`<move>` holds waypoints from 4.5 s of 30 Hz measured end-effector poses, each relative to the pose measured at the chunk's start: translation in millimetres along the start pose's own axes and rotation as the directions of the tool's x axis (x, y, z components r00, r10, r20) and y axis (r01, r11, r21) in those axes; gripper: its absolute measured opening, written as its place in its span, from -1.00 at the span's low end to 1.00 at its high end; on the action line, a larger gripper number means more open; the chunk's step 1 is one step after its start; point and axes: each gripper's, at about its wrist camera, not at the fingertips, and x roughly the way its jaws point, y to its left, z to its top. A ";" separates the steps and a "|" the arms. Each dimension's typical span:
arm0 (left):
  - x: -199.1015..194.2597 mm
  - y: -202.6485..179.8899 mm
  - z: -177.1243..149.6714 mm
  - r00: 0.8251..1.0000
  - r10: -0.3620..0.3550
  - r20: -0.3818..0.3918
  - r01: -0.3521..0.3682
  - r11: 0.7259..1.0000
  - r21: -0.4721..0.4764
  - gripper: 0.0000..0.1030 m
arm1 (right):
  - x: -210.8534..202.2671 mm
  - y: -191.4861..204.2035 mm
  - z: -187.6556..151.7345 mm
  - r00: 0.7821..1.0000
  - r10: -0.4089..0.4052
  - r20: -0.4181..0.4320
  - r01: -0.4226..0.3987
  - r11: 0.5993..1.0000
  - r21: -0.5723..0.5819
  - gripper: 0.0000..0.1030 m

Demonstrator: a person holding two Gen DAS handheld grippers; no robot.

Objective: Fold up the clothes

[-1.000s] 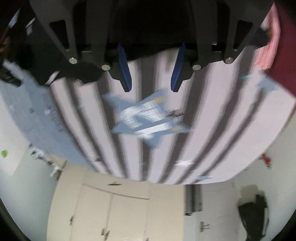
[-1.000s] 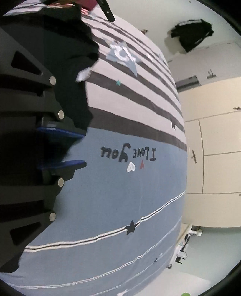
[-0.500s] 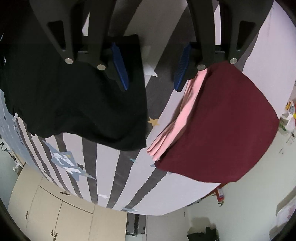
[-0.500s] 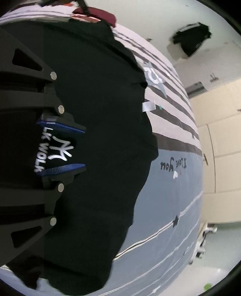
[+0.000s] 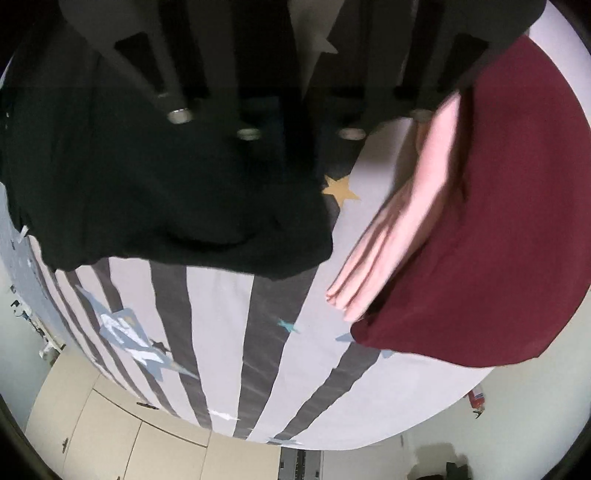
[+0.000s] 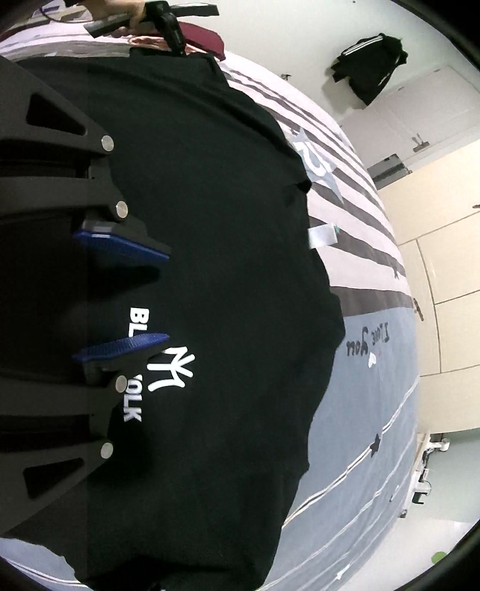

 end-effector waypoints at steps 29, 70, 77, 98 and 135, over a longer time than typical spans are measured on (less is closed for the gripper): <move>-51.0 33.1 -111.4 0.982 -0.185 -0.042 0.178 0.975 -0.134 -0.12 | -11.2 19.5 -23.7 1.000 0.007 -0.020 -0.008 1.000 -0.019 -0.27; 0.9 -8.5 -1.1 0.994 0.105 0.018 -0.107 0.989 0.103 -1.00 | -12.1 27.1 -38.4 1.000 0.000 -0.030 -0.001 1.000 -0.022 -0.27; -9.9 5.2 22.4 0.987 0.151 0.063 -0.154 0.986 0.060 -1.00 | -8.9 23.7 -41.8 0.999 -0.013 -0.031 0.012 1.000 -0.027 -0.27; 1.4 -25.7 20.9 0.985 0.149 0.090 -0.162 0.974 0.158 -0.94 | -9.0 19.3 -43.1 1.000 0.003 -0.030 -0.003 1.000 -0.018 -0.27; 0.0 -132.3 65.4 0.995 -0.003 0.103 -0.015 0.985 0.174 -0.77 | -48.9 -57.7 -24.8 0.998 -0.028 0.063 0.023 0.997 0.079 -0.27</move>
